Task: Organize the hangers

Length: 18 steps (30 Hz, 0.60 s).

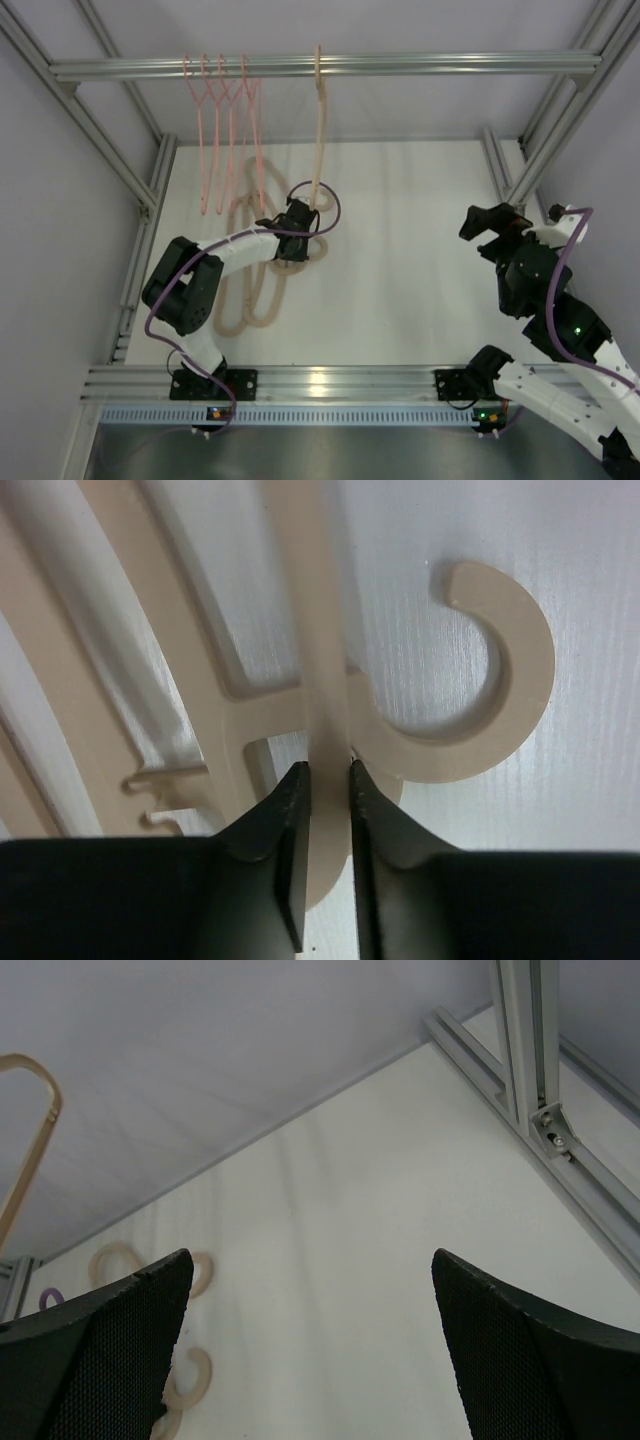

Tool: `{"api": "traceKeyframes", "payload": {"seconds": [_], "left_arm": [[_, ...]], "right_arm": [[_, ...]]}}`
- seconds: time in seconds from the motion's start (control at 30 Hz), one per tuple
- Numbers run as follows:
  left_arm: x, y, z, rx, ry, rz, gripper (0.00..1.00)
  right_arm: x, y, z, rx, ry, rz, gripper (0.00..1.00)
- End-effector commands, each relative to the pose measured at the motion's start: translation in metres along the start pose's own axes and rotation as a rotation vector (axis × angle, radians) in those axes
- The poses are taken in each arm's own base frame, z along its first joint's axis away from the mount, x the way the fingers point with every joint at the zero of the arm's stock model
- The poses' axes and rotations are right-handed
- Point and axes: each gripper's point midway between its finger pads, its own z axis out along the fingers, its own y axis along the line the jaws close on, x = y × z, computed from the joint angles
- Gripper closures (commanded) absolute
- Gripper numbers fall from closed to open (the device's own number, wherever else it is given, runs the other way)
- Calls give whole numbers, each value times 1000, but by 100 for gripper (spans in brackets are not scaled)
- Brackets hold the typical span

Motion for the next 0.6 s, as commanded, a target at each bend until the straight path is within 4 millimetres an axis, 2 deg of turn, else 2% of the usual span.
{"api": "traceKeyframes", "payload": {"seconds": [0.0, 0.1, 0.13, 0.23, 0.37, 0.43, 0.47, 0.53, 0.57], "left_arm": [[3, -1, -2, 18, 9, -12, 86], [5, -6, -10, 49, 2, -19, 99], [5, -8, -14, 63, 1, -19, 100], [1, -19, -33, 129, -28, -34, 100], [-10, -37, -68, 257, -80, -47, 100], [-9, -46, -80, 306, -87, -50, 100], [-8, -56, -92, 355, -92, -56, 100], [-2, -65, -102, 384, -92, -70, 100], [4, -77, -111, 414, -96, -48, 100]], "right_arm": [[-5, -5, -1, 9, -17, 11, 1], [-6, -6, -2, 7, -19, 16, 0], [-5, -6, -1, 8, -17, 12, 1], [-7, -8, -3, 8, -24, 15, 1], [-12, -9, -4, 12, -34, 17, 0], [-12, -9, -4, 14, -34, 13, 1], [-13, -9, -4, 16, -35, 15, 1], [-15, -9, -4, 19, -38, 13, 1], [-16, -9, -4, 21, -40, 12, 1]]}}
